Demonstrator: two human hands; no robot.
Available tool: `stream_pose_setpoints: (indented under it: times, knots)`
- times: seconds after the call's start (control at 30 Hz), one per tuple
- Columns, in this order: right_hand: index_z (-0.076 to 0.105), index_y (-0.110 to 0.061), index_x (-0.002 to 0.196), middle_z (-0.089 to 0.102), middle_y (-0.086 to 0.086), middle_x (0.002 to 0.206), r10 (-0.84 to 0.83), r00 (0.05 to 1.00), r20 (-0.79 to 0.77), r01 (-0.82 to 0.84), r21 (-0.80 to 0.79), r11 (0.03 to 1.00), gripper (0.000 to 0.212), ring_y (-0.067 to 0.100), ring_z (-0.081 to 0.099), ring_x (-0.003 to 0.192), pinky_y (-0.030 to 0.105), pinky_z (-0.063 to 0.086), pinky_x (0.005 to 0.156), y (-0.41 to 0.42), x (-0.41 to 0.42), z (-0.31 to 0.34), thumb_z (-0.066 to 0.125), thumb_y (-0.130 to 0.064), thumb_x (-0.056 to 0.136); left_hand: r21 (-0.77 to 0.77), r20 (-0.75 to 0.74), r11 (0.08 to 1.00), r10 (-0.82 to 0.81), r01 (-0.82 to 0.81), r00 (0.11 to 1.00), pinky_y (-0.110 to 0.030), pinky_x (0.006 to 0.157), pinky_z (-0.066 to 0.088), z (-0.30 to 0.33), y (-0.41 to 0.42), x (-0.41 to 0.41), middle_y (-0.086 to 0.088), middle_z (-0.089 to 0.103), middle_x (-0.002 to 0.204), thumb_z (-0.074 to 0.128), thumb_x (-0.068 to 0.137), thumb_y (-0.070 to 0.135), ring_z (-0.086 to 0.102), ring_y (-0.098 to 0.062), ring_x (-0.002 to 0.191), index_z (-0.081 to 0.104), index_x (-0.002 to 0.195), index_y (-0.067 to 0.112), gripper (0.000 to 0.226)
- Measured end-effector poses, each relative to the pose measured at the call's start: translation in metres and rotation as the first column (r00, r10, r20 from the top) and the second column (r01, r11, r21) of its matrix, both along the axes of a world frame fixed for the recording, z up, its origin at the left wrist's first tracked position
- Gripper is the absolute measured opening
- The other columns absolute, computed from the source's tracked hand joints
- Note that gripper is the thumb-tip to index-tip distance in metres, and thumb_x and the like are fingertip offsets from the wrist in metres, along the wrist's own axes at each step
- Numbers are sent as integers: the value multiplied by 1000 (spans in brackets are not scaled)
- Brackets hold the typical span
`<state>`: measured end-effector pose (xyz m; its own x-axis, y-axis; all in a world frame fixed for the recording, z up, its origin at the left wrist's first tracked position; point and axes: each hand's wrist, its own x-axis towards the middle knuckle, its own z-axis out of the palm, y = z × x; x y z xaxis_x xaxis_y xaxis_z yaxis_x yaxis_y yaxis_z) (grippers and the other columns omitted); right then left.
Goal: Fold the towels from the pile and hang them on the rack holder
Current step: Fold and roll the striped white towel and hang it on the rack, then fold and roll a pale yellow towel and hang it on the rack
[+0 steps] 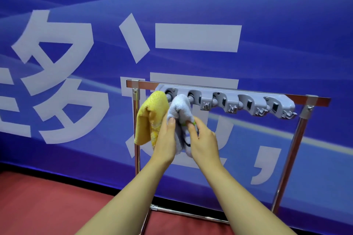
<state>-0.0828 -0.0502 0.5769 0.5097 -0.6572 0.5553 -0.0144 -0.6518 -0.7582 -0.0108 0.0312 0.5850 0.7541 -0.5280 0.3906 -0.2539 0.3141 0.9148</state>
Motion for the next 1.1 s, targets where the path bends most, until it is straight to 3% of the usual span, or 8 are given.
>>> stream_pose_setpoints:
  times: [0.07, 0.2, 0.33, 0.57, 0.73, 0.9, 1.1]
  knots:
    - [61, -34, 126, 73, -8, 94, 64, 997, -40, -64, 7, 998, 26, 15, 66, 84, 44, 56, 78, 1, 1, -8, 47, -39, 105, -14, 18, 995, -103, 103, 995, -15, 88, 49, -6, 1, -2, -6, 64, 117, 26, 113, 15, 66, 10, 100, 49, 134, -1, 35]
    - [55, -36, 138, 72, -12, 114, 150, 987, -56, -147, 44, 988, 34, 6, 67, 106, 35, 57, 90, 3, -1, -14, 47, -40, 105, -14, 24, 987, -162, 162, 986, -25, 98, 54, -15, 0, 0, -14, 63, 134, 34, 111, 30, 66, -8, 117, 47, 143, 11, 40]
    - [49, -37, 145, 67, -14, 128, 191, 979, -69, -187, 59, 981, 40, 3, 62, 117, 22, 52, 92, 3, -9, -19, 46, -42, 106, 58, -3, 984, -171, 171, 985, -40, 116, 44, -26, 3, -5, 4, 62, 141, 40, 102, 57, 58, -7, 132, 43, 151, 26, 59]
    - [43, -41, 149, 61, -16, 140, 149, 982, -117, -138, 93, 986, 47, 8, 56, 129, 38, 50, 105, -17, -23, -59, 41, -55, 103, 271, -39, 945, -182, 186, 983, -42, 124, 28, -79, 4, -16, 24, 47, 152, 34, 91, 82, 37, 4, 143, 41, 151, 40, 73]
    - [38, -35, 154, 48, -11, 155, 89, 953, -289, -56, 119, 991, 52, 14, 47, 141, 38, 39, 114, -40, -37, -128, 42, -50, 105, 495, 21, 854, -196, 160, 980, -30, 126, 17, -152, -16, -25, 14, 21, 169, 36, 97, 72, 21, 0, 153, 20, 163, 28, 80]
    - [36, -31, 156, 41, -7, 160, 50, 857, -513, -5, 89, 996, 54, 16, 38, 147, 37, 34, 116, -71, -60, -227, 41, -48, 105, 612, 5, 774, -211, 163, 978, -25, 122, 18, -242, -43, -27, 9, 25, 168, 38, 106, 53, 24, -5, 153, 24, 162, 23, 66]
    - [40, -27, 154, 41, -5, 161, 95, 710, -697, 12, 147, 989, 52, 14, 38, 148, 35, 33, 119, -109, -94, -369, 45, -44, 105, 760, -65, 612, -265, 219, 962, -22, 120, 19, -374, -59, -18, 4, 30, 167, 43, 105, 51, 28, -9, 152, 28, 161, 20, 66]
